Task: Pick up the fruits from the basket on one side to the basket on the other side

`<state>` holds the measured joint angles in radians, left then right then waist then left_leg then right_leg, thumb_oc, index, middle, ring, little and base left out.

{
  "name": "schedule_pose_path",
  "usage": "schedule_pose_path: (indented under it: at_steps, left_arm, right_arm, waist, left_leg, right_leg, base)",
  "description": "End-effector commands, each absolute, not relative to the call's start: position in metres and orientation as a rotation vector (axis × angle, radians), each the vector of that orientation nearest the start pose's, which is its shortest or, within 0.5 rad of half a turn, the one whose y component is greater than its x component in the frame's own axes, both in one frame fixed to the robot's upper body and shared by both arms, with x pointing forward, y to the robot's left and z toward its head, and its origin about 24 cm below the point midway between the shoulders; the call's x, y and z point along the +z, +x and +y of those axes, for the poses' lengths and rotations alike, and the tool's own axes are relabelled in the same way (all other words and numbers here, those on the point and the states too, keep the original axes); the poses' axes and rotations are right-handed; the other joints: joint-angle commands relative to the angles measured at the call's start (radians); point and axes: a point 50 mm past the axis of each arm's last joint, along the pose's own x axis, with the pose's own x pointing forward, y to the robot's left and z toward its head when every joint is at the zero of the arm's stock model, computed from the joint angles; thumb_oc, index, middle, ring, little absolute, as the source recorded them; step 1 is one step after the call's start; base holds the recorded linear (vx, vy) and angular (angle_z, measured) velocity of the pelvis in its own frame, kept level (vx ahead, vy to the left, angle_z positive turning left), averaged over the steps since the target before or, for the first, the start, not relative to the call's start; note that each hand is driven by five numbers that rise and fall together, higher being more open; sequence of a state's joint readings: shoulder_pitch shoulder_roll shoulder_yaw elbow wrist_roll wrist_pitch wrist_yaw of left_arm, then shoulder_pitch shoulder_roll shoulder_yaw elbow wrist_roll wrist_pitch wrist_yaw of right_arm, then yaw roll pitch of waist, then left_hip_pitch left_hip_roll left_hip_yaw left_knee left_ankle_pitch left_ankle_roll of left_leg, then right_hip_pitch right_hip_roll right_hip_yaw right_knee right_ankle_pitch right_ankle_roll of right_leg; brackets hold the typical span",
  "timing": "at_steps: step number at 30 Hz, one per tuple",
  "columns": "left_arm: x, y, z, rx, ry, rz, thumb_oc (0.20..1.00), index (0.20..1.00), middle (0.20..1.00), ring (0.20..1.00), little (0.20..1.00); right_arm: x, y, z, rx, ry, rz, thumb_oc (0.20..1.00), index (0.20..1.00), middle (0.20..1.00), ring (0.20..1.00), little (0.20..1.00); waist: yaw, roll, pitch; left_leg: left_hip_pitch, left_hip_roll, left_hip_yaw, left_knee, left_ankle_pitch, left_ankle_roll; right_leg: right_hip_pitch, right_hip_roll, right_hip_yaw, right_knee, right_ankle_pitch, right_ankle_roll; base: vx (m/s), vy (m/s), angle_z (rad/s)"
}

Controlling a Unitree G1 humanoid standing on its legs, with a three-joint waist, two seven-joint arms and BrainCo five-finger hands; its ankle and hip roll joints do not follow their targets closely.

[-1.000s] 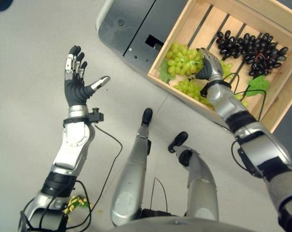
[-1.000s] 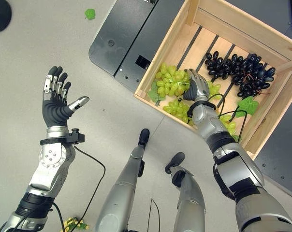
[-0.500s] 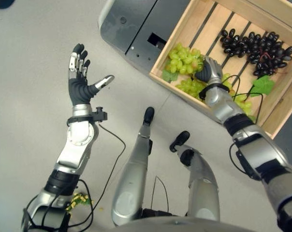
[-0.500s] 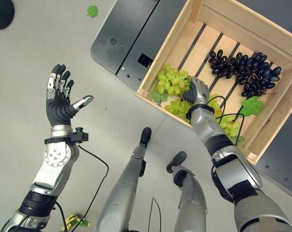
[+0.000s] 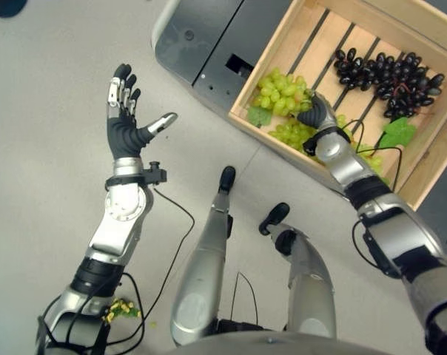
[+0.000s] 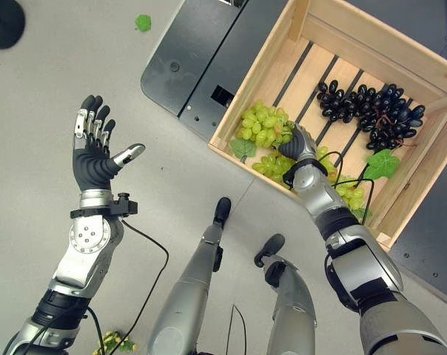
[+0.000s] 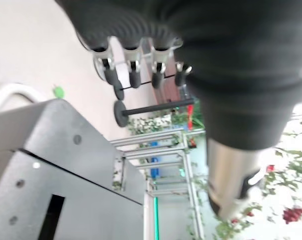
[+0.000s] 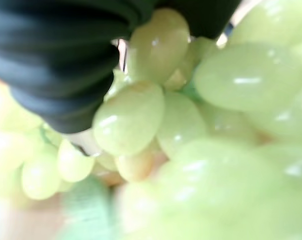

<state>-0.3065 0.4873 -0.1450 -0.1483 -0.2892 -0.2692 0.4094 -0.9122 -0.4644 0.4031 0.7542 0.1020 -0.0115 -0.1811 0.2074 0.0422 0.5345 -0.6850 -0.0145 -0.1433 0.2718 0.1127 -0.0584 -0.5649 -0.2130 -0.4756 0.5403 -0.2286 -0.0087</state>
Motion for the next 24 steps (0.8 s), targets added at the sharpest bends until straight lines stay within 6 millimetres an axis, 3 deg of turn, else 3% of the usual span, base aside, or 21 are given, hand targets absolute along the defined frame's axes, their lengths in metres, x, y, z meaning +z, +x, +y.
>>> schedule_pose_path:
  at_steps: [1,8,12,18,24]
  left_arm:
    - [0.204,0.266,0.178,0.042,0.017,-0.788,1.0,1.0,1.0,1.0,1.0]
    - [0.201,0.266,0.182,-0.011,0.018,-0.763,1.0,1.0,1.0,1.0,1.0]
    - [0.198,0.266,0.186,-0.014,0.027,-0.746,1.0,1.0,1.0,1.0,1.0]
    - [0.181,0.262,0.193,-0.019,0.012,-0.669,1.0,1.0,1.0,1.0,1.0]
    - [0.167,0.258,0.201,-0.019,0.027,-0.606,1.0,1.0,1.0,1.0,1.0]
  right_arm:
    - [0.154,0.385,-0.132,0.289,-0.215,-0.178,0.2,0.2,0.2,0.2,0.2]
    - [0.142,0.358,-0.126,0.454,0.212,-0.184,0.2,0.2,0.2,0.2,0.2]
    - [0.136,0.348,-0.127,0.455,0.359,-0.192,0.2,0.2,0.2,0.2,0.2]
    - [0.115,0.33,-0.135,0.421,0.514,-0.168,0.2,0.2,0.2,0.2,0.2]
    - [0.105,0.317,-0.144,0.404,0.516,-0.163,0.2,0.2,0.2,0.2,0.2]
  waist:
    - [-0.003,-0.004,-0.014]
    - [0.015,-0.019,-0.015]
    - [0.021,-0.025,-0.029]
    - [0.018,-0.035,-0.106]
    - [-0.004,-0.049,-0.198]
  left_leg:
    - [0.075,-0.02,0.016,0.004,-0.108,0.018]
    - [0.207,-0.022,0.007,-0.01,-0.118,0.012]
    - [0.264,-0.017,0.007,-0.033,-0.116,0.008]
    - [0.338,-0.013,-0.005,-0.079,-0.108,0.001]
    - [0.414,-0.007,-0.008,-0.12,-0.103,-0.001]
  right_leg:
    - [0.065,-0.015,0.031,-0.102,0.04,0.084]
    - [0.219,-0.014,0.007,-0.139,0.043,0.087]
    - [0.285,-0.007,0.0,-0.171,0.046,0.087]
    - [0.368,0.002,-0.025,-0.221,0.047,0.083]
    - [0.445,0.008,-0.041,-0.251,0.037,0.082]
  base:
    - [0.0,-0.048,0.04]
    - [0.01,-0.027,0.06]
    - [0.02,-0.012,0.07]
    - [0.04,-0.008,0.06]
    - [0.07,0.011,0.05]
